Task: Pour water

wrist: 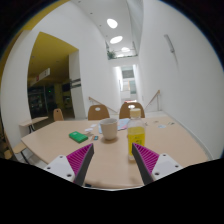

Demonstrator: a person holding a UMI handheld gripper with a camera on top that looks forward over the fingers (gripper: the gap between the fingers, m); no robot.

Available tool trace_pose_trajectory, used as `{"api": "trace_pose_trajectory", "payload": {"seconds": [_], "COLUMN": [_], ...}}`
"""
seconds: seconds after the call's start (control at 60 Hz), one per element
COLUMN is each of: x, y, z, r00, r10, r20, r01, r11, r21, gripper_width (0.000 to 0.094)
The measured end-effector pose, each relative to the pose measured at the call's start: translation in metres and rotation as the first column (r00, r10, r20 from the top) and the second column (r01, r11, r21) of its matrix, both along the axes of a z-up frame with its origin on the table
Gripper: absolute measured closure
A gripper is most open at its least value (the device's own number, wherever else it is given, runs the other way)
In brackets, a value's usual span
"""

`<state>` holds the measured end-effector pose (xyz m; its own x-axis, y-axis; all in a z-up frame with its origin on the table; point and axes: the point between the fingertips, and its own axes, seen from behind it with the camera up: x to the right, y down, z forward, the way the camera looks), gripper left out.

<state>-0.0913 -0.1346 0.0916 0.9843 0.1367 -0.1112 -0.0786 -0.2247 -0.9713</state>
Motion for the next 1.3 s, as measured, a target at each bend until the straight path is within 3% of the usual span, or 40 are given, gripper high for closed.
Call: {"api": "trace_pose_trajectory", "payload": {"seconds": [0.15,0.367,0.417,0.45,0.533,0.717,0.833,0.967,1.083,1.217,1.3], "x": [0.064,0.079,0.076,0.073,0.075,0.072,0.091,0.09,0.067,0.031,0.02], "y": [0.058,0.128,0.138,0.141,0.139,0.142,0.16,0.21,0.25,0.281,0.29], "z": [-0.003,-0.003,-0.001,-0.004,-0.003,-0.002,0.018,0.058,0.079,0.074,0.068], "r00": [0.986,0.982,0.985,0.986,0.981,0.983,0.922,0.639,0.259,-0.269,-0.464], "r10": [-0.145,-0.158,-0.146,-0.133,-0.168,-0.143,-0.171,-0.2,-0.178,-0.158,-0.16], "r20": [0.081,0.1,0.097,0.097,0.099,0.118,0.346,0.743,0.949,0.95,0.871], "r01": [0.143,0.156,0.143,0.131,0.163,0.137,0.149,0.078,-0.041,-0.179,-0.214], "r11": [0.989,0.987,0.989,0.991,0.985,0.989,0.985,0.978,0.98,0.978,0.975], "r21": [0.023,0.031,0.039,0.027,0.058,0.056,0.09,0.196,0.195,0.112,0.065], "gripper_width": [0.0103,0.0125,0.02,0.0436,0.0495,0.0559,0.056,0.056,0.0562,0.0555,0.0552]}}
